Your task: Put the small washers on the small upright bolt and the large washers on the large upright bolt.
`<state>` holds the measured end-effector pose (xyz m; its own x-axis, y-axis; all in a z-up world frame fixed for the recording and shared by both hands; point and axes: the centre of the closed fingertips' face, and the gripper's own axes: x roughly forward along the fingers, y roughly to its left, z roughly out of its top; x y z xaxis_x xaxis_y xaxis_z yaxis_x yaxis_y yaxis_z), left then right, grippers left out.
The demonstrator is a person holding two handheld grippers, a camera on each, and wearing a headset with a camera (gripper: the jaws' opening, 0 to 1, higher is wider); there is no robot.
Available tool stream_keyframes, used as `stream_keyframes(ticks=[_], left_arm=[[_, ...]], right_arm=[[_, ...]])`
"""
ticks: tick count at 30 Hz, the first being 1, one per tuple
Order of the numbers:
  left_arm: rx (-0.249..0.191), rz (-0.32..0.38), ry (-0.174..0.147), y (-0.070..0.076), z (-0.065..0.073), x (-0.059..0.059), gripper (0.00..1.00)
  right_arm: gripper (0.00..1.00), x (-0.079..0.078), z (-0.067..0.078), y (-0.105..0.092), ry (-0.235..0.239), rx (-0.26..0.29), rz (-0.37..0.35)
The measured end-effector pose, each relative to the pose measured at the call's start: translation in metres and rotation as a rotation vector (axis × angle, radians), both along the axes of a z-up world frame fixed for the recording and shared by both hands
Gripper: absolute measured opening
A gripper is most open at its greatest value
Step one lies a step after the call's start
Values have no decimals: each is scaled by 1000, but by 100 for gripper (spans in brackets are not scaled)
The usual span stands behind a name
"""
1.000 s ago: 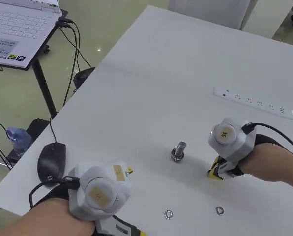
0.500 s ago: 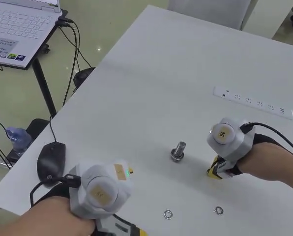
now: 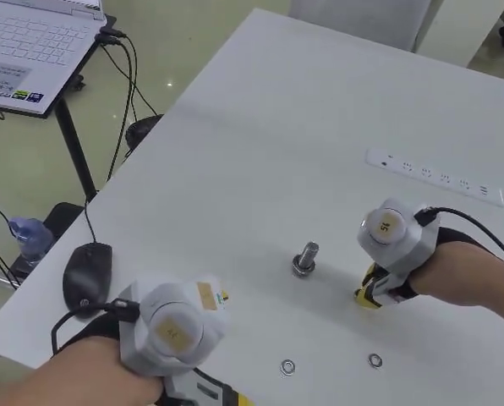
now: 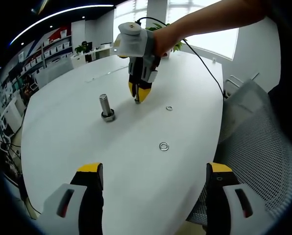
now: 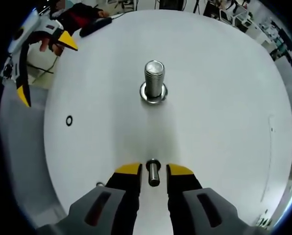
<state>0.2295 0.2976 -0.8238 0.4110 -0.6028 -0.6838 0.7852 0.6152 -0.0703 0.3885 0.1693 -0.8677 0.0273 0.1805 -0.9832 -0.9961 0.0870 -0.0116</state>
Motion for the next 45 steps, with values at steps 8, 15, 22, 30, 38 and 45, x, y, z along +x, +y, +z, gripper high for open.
stream_keyframes(ticks=[8,15,22,30,38,45], left_arm=[[2,-6,-1,-1,1,0,86],[10,-19,-2,-2,3,-2,85],[22,-18,-9,4,8,0,84],[15,-2,-25,5,14,5,86],[15,-11,-33,0,15,5,88],[21,-14,-36,1,17,8,87]], right_arm=[[23,0,11,0,-5,23,-5],[27,-5,27,-2,-12,33,16],[27,-10,40,-5,-19,59,1],[28,-22,48,-8,-28,70,12],[30,-40,54,-15,-23,86,4],[31,-60,56,-21,-16,99,16]])
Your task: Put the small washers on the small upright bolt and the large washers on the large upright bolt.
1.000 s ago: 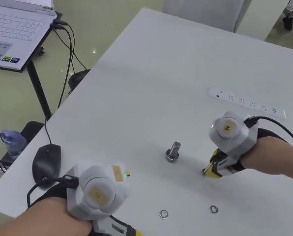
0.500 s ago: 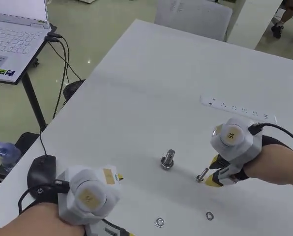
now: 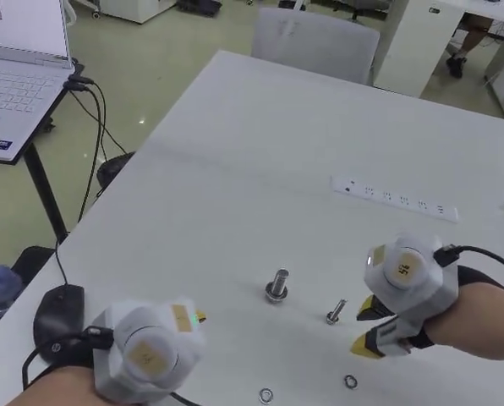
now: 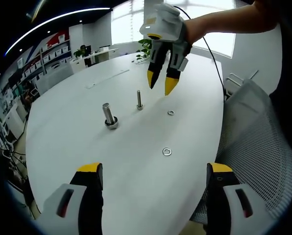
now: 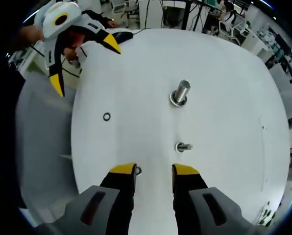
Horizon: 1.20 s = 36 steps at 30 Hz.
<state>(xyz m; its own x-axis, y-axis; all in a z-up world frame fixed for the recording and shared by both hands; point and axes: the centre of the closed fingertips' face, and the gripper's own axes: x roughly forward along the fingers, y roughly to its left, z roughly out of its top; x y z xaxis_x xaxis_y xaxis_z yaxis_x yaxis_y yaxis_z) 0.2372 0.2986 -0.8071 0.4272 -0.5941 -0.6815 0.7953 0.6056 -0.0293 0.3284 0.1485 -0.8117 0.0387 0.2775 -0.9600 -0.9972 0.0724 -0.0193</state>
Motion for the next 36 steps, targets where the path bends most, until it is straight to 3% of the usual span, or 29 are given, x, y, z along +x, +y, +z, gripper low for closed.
stream_keyframes(ticks=[11,14,23,30,36], left_arm=[[16,-5,4,0,-4,-1,86],[16,-7,7,-2,-4,-2,85],[14,-9,-3,-9,0,0,85],[28,-6,17,-8,-4,-7,82],[36,3,27,-5,-6,-11,81]], right_arm=[[30,-29,-12,-8,17,-4,25],[30,-34,-17,-8,42,18,11],[30,-29,-39,-13,12,15,-5],[28,-28,-62,-17,-5,-12,-5],[27,-28,-66,-16,5,-5,-21]])
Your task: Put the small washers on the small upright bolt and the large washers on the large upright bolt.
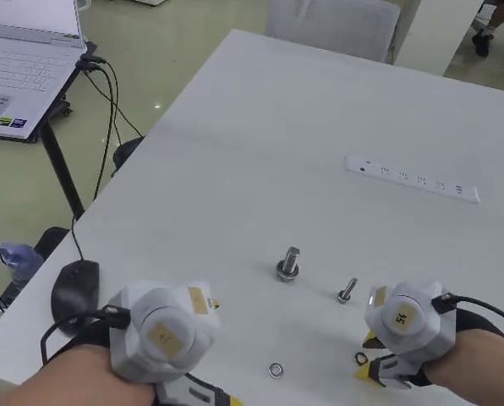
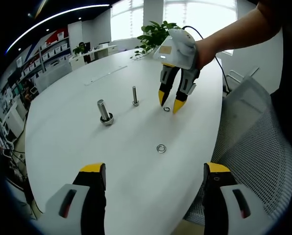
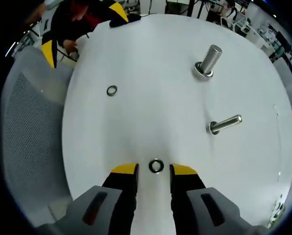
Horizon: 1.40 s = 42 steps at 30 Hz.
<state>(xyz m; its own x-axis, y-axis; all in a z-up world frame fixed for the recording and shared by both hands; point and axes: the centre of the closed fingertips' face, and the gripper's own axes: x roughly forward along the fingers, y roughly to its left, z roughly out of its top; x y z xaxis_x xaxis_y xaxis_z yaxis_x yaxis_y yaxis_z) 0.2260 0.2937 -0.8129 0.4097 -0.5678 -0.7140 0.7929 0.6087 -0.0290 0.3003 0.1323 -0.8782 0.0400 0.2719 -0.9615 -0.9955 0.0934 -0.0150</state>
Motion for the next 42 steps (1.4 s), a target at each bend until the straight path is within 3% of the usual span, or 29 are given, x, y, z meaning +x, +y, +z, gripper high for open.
stream_keyframes(ticks=[18,21,25,35,38,40,42], left_arm=[[-11,2,-4,-6,3,-1,77],[-13,8,-7,-4,5,-1,77],[-15,19,-9,-1,5,-2,76],[-8,11,3,-1,3,-7,73],[-9,7,0,-2,5,-8,73],[-52,11,-7,-8,12,-8,77],[-51,11,-22,-8,15,-7,79]], right_arm=[[19,0,0,-3,7,-45,22],[17,-3,-1,-5,-8,-49,39],[15,1,-1,-3,3,-50,12],[13,2,-2,-3,5,-124,0],[12,4,-1,-3,16,-85,-34],[12,5,-1,-4,30,-50,-71],[12,5,-1,-4,32,-46,-74]])
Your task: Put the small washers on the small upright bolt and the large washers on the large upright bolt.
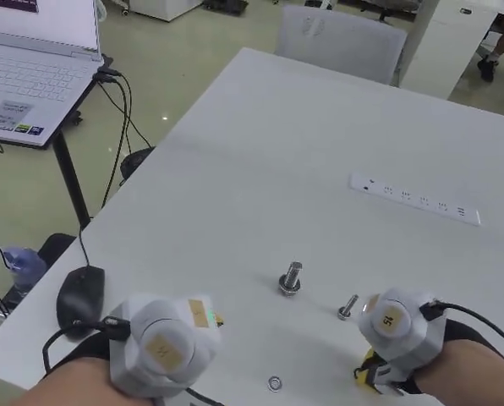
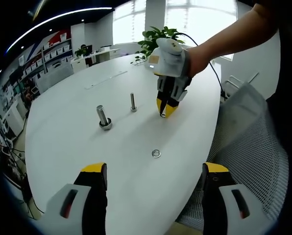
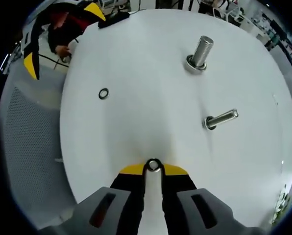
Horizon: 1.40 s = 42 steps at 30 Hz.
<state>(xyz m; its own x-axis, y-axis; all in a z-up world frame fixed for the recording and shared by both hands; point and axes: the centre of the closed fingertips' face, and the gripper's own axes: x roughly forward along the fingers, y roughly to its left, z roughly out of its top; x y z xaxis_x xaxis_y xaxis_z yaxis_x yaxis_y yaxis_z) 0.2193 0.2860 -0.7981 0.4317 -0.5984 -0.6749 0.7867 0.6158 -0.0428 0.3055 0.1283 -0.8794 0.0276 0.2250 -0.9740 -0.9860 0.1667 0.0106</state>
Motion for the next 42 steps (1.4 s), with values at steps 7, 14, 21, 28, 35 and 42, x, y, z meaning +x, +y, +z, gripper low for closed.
stream_keyframes(ticks=[7,14,21,28,35,42], left_arm=[[29,9,-13,4,0,2,85],[31,12,-19,3,2,1,87],[21,6,-34,3,5,1,87],[18,3,-36,-2,8,2,87],[13,8,-31,1,10,4,87],[12,21,-20,2,5,3,87]], right_arm=[[12,3,7,-1,11,-5,-11],[12,20,41,-4,-9,16,-29],[12,38,73,-3,-39,49,-55],[12,47,85,-4,-49,46,-48],[12,59,90,6,-62,52,-36],[12,68,87,17,-67,51,-14]])
